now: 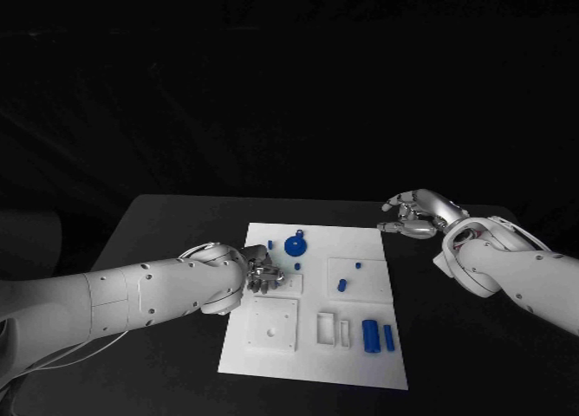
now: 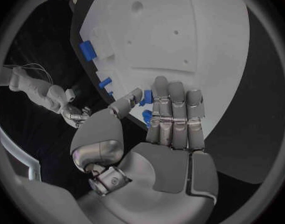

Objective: Assemble the parts on the task board

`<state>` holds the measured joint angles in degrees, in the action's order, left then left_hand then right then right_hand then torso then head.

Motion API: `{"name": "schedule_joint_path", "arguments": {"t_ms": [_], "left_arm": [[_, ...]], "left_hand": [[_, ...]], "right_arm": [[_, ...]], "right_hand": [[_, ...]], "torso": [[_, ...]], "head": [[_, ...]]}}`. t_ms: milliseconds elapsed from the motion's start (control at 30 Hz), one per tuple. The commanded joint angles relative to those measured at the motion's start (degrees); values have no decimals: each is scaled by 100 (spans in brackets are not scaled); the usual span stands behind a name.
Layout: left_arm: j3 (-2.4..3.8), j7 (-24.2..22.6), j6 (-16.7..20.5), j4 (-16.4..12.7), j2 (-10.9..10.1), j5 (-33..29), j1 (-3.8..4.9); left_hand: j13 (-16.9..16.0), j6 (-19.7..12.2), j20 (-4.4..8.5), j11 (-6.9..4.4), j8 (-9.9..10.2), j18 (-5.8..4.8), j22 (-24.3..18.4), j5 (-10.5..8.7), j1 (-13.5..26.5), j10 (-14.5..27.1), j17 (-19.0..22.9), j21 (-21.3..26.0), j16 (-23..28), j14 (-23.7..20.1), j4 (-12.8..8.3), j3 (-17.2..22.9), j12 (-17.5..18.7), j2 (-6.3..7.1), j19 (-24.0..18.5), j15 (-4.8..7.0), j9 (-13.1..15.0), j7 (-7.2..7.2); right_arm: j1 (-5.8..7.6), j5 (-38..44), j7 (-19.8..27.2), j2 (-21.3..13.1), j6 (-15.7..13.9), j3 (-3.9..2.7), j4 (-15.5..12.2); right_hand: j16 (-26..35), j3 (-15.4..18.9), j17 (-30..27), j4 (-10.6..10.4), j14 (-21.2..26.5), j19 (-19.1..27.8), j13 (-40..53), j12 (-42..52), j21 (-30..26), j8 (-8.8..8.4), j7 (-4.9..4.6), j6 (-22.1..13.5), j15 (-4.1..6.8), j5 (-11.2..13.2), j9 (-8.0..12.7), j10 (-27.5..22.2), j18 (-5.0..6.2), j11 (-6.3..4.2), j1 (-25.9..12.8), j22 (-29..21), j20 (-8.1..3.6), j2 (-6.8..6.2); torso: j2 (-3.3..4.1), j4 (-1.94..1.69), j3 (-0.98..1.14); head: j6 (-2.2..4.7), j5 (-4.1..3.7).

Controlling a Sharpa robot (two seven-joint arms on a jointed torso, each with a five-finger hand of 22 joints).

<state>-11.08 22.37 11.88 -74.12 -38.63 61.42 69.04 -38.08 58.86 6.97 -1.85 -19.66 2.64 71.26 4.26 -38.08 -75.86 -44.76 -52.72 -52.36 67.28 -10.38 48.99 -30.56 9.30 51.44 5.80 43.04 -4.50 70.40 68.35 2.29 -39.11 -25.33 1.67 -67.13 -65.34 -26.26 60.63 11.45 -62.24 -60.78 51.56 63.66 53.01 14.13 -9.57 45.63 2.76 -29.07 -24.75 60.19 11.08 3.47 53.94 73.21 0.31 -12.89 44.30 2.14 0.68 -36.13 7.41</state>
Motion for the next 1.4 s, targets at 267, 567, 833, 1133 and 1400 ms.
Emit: {"name": "schedule_joint_path", "arguments": {"t_ms": [267, 567, 833, 1133, 1400], "left_arm": [[-50, 75, -272, 10, 49, -168, -85], [-49, 97, -207, 42, 55, -175, -85], [-45, 137, -241, 73, 78, -179, -84], [-44, 159, -282, 98, 93, -205, -83], [-43, 148, -273, 105, 104, -237, -83]], "left_hand": [[-27, -51, 423, -5, -37, 32, 36, -40, -78, -11, -30, 22, -3, 37, 141, -6, -21, 318, 66, -5, -615, 18], [-59, -98, 421, 1, -70, 27, 78, -20, 46, 23, -59, 62, 4, 22, 269, -443, -35, 374, 61, -9, -614, 12], [-65, -103, 424, -2, -84, 31, 87, -82, 135, 23, -67, 91, 10, 27, 495, -468, -35, 303, 73, -5, -622, 14], [-73, -107, 423, -5, -98, 30, 114, -83, 182, 29, -79, 109, 13, 21, 539, -525, -35, 61, 57, -5, -626, 15], [-84, -115, 420, -5, -118, 23, 175, -17, 205, 41, -100, 139, 19, 11, 251, -593, -35, -557, 29, -6, -644, 15]], "right_arm": [[-2, 35, 19, -2, 75, 1, -2], [-2, 35, 18, -2, 70, 2, -2], [-2, 35, 17, 1, 71, 2, 1], [-2, 35, 13, 2, 77, 2, -4], [-2, 35, 8, 3, 101, 2, -2]], "right_hand": [[-28, 5, -11, 3, 30, 21, -9, 22, -23, 36, -33, 12, -3, -32, 10, -45, 392, -10, 7, 10, 3, 33], [-29, 7, -13, 4, 31, 21, -10, 23, -24, 37, -33, 13, -3, -30, 10, -45, 392, -10, 6, 11, 3, 35], [-31, 8, -14, 4, 32, 22, -11, 25, -24, 37, -33, 13, -3, -30, 10, -45, 392, -10, 6, 12, 4, 36], [-33, 8, -16, 5, 32, 22, -12, 26, -24, 38, -33, 13, -3, -30, 10, -45, 392, -10, 7, 13, 4, 38], [-34, 7, -17, 5, 33, 22, -13, 26, -24, 38, -33, 13, -3, -32, 10, -45, 392, -10, 9, 13, 4, 42]], "torso": [[-1, 0, 2], [-1, 1, 2], [-1, 2, 0], [-1, 1, 2], [1, 1, 1]], "head": [[-6, -2], [4, -2], [7, -5], [1, -6], [-1, -13]]}}
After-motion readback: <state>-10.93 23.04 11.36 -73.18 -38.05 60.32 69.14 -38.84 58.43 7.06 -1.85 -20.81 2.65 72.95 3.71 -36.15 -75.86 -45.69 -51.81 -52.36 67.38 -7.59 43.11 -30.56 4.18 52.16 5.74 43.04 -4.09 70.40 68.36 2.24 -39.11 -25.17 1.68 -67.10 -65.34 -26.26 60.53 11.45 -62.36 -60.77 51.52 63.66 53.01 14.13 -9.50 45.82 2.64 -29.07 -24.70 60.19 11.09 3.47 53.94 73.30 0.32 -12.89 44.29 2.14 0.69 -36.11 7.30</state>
